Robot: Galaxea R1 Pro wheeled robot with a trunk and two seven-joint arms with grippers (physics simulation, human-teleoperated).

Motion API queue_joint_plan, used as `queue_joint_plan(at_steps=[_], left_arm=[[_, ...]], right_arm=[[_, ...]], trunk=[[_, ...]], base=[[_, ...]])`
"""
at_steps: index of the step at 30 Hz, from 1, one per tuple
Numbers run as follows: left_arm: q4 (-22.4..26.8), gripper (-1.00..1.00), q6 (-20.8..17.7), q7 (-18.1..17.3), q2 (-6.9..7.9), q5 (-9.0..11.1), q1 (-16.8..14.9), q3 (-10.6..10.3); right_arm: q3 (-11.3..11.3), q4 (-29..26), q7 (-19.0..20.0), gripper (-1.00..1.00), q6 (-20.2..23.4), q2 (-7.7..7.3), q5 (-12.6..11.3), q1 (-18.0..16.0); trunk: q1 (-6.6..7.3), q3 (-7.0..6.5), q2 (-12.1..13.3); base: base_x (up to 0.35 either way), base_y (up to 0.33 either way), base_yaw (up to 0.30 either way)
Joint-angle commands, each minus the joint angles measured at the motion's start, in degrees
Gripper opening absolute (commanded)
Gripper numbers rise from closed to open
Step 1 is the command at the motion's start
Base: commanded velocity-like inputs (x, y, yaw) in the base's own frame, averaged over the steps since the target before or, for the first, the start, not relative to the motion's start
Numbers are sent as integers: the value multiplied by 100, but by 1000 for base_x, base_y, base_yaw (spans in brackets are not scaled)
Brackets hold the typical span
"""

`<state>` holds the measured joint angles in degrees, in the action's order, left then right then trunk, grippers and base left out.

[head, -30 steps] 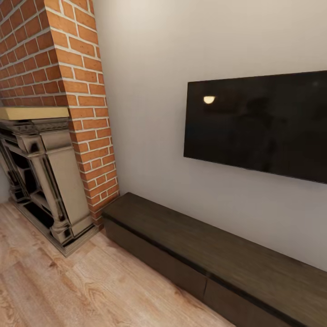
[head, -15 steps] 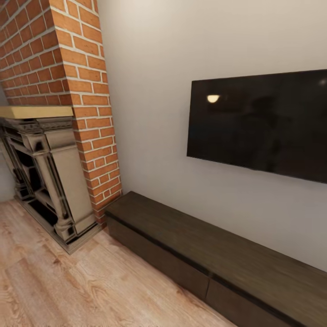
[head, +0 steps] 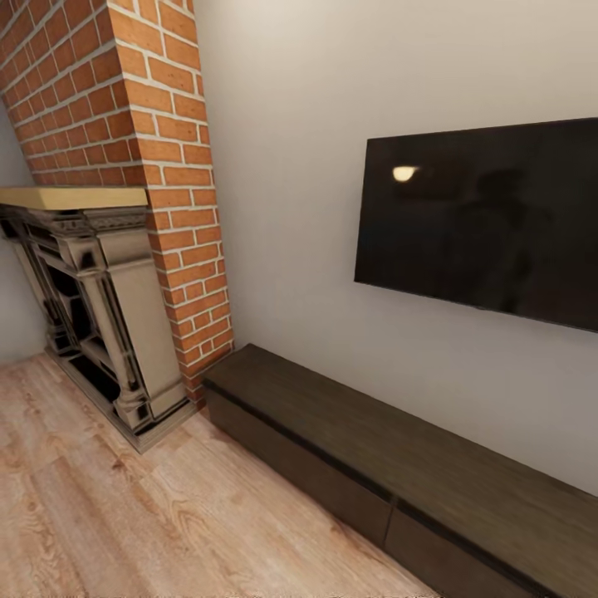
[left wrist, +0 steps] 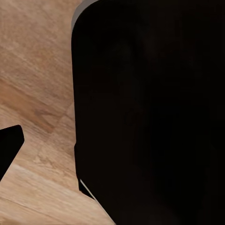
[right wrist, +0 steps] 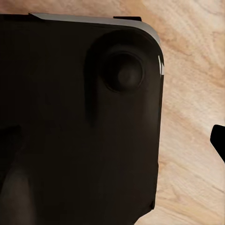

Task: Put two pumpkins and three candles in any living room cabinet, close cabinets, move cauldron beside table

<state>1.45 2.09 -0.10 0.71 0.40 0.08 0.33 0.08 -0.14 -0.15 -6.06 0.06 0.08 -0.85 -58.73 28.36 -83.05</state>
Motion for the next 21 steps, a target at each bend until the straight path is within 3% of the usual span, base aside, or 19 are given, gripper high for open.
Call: queue_joint_plan(at_steps=[1, 9, 16, 21], left_arm=[[5, 100, 11, 0, 0, 4, 1, 2], [5, 100, 11, -2, 0, 4, 1, -3], [5, 100, 12, -4, -3, 4, 1, -6], [5, 100, 144, -1, -1, 4, 1, 1]], right_arm=[[0, 5, -2, 100, -25, 1, 1, -3], [-5, 5, -3, 100, -63, 1, -4, -3], [0, 5, -3, 100, -77, 3, 19, -3], [1, 5, -3, 100, -79, 3, 35, -3]], trunk=[[0, 14, -3], [0, 88, -3], [0, 105, -3], [0, 106, -3]], base=[[0, 0, 0], [-10, 0, 0], [-233, 0, 0], [-63, 0, 0]])
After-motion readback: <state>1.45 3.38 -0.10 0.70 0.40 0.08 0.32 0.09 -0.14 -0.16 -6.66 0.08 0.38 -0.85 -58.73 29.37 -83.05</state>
